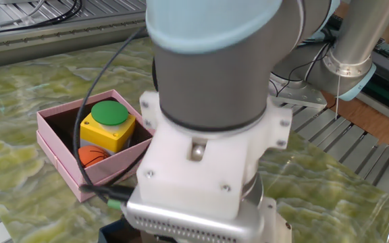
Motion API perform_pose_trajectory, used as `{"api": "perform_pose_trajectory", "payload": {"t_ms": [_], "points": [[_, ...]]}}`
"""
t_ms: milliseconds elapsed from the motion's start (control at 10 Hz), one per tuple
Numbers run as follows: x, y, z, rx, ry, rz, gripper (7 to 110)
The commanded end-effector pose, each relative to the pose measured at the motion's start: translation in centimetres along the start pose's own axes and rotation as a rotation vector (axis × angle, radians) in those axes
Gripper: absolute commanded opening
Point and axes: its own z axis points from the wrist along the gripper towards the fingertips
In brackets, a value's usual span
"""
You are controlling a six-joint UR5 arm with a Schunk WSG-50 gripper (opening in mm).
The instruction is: Move an object from one box to another
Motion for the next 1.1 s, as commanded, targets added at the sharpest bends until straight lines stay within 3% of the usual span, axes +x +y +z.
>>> {"api": "perform_pose_trajectory", "payload": {"t_ms": [0, 400, 800, 1000], "points": [[-0.2, -0.3, -1.9, -0.008, -0.004, 0.004, 7], [-0.2, -1.5, -6.1, 0.000, -0.014, 0.019, 7], [-0.9, -3.4, -10.4, 0.036, -0.075, 0.030, 7], [0.2, -5.3, -11.8, 0.099, -0.074, 0.035, 7]]}}
